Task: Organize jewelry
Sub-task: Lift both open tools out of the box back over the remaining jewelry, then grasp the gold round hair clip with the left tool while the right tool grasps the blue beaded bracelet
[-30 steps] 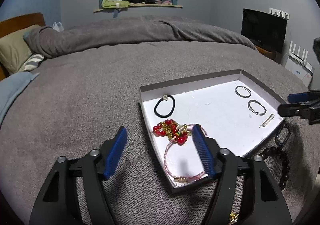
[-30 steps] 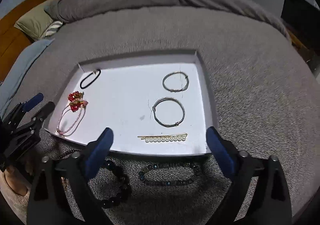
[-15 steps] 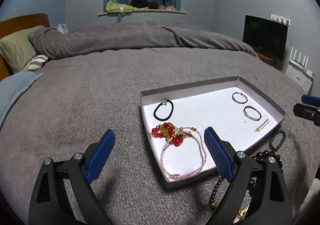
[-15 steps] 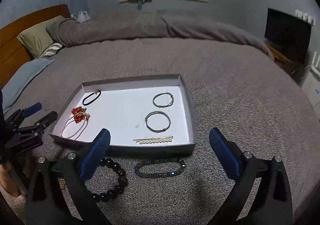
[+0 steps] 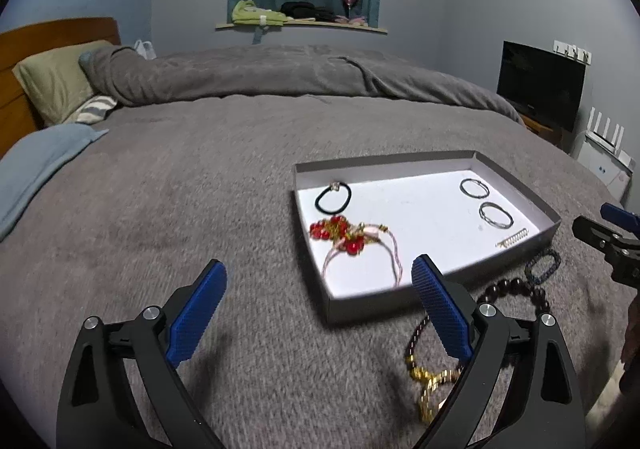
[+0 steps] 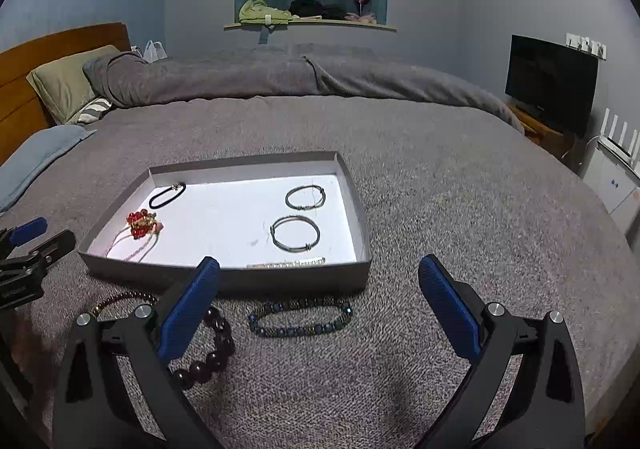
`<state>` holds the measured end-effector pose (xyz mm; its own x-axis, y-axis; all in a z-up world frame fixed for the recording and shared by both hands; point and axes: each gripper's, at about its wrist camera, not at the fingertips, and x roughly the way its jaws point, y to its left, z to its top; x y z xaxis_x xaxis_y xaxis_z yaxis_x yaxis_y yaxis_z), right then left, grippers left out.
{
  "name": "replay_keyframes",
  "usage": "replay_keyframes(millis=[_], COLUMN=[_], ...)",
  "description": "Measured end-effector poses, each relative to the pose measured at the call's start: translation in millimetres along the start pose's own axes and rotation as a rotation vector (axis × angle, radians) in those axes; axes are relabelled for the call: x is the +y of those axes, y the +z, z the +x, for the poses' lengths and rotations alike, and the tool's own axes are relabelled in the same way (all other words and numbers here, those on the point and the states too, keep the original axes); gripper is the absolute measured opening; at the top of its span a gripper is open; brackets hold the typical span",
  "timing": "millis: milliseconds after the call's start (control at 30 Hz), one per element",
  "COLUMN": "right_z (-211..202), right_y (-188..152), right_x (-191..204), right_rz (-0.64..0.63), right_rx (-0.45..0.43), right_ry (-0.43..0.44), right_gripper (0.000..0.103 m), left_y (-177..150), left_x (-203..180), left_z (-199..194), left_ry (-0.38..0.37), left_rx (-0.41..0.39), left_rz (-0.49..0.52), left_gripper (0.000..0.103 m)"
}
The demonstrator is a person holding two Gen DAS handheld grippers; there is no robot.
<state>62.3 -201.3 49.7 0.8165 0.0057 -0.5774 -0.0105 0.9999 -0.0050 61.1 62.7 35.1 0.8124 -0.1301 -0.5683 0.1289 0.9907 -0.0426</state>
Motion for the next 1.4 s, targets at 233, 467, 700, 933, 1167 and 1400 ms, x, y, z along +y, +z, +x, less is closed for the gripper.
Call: replay_keyframes(millis=[233, 467, 700, 933, 1167, 1400], right_z=[-2.5, -4.4, -5.1, 1.5, 8.9, 12.5], right_y=[-12.6, -29.8, -44.3, -57.9, -60.7, -61.7], right_x=[-7.6, -20.0, -24.2, -23.5, -26.4, -28.0], right_rz=[0.022, 0.014, -0.030, -0.060, -0.043, -0.038], right_rx=[0.005, 0.006, 0.010, 0.004, 0.026, 0.044], right_ry=[0.024, 0.017, 0.007, 0.010, 0.026, 0.037], right_gripper=[0.098, 0.098, 0.098, 0.098, 0.098, 0.098], left_y=[-19.3, -40.6, -55.3, -62.4, -65.4, -66.5], left_x=[-1.4, -21.6, -42.2, -54.6, -61.9, -63.6], left_z=[-11.6, -20.0, -26.5, -22.3, -17.7, -16.7], left_ry=[-0.005, -0.022, -0.084, -0.143, -0.131, -0.152], left_rx=[0.018, 0.047, 0.077, 0.115, 0.122, 0.131], left_rz=[-0.028, 0.027, 0.098, 0.151, 0.199, 0.205], left_gripper=[0.094, 0.094, 0.094, 0.094, 0.091, 0.073])
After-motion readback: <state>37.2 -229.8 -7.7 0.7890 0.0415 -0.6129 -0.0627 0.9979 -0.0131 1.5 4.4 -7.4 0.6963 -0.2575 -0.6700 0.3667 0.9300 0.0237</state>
